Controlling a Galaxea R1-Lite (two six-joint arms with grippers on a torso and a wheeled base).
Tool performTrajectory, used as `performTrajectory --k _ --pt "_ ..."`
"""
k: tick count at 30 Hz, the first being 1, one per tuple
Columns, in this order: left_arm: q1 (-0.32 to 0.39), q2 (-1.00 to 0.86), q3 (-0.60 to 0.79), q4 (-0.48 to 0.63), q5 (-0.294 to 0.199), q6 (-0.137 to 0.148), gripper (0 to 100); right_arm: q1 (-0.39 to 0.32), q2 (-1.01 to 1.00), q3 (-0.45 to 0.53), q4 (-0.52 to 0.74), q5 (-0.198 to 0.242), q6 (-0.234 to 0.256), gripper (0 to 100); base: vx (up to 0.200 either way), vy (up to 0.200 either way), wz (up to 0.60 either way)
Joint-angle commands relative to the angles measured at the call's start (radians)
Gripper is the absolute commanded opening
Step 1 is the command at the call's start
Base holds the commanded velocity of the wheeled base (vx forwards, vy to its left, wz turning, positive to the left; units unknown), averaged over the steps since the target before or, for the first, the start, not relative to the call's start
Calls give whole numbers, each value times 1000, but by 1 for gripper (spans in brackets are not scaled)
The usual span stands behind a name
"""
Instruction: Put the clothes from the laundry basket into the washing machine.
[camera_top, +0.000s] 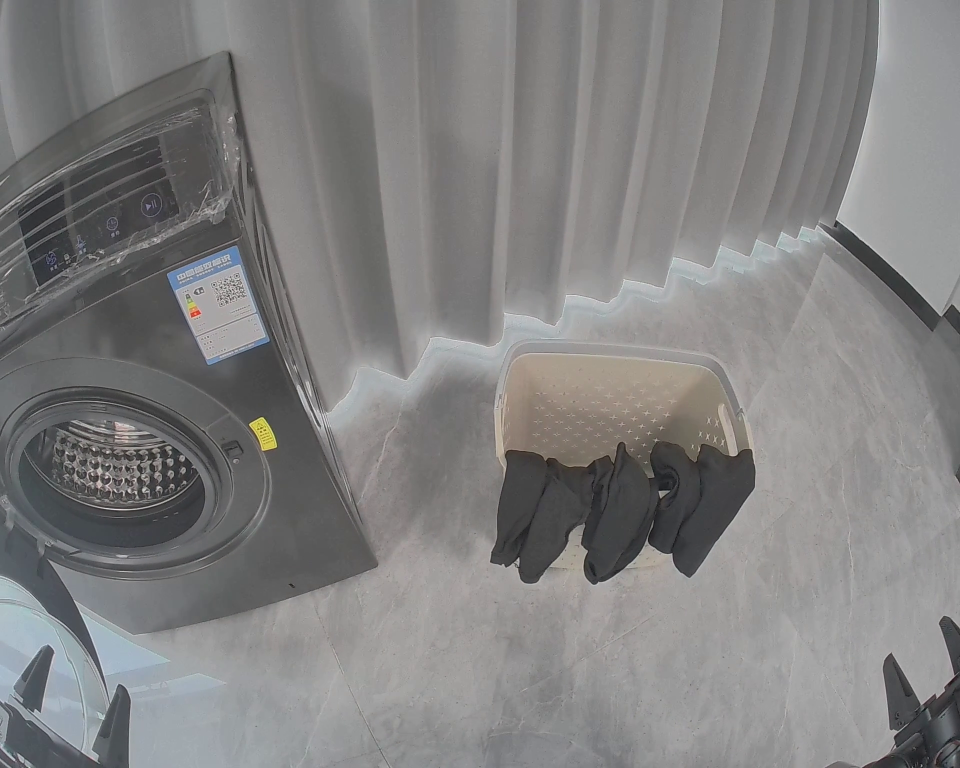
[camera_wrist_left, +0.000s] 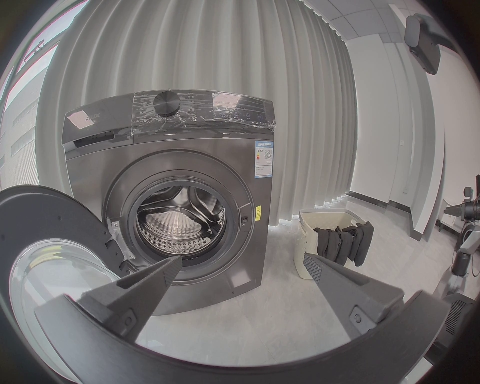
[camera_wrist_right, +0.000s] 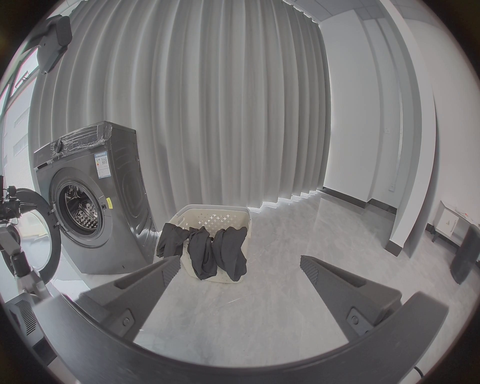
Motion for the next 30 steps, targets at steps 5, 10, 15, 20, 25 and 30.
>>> performTrajectory --k 5,10,15,20,25,30 --pt "0 -13 16 0 0 2 100 0 -1 2 0 0 0 100 0 0 0" --pt "0 -13 16 0 0 0 100 0 -1 2 0 0 0 100 120 0 0" --pt "0 -13 16 0 0 0 100 0 -1 2 0 0 0 100 200 0 0" --pt "0 -13 16 0 0 0 100 0 -1 2 0 0 0 100 160 0 0" --pt "0 -13 16 0 0 0 100 0 -1 2 0 0 0 100 0 0 0" --pt "0 -13 16 0 0 2 100 0 -1 2 0 0 0 100 0 -200 0"
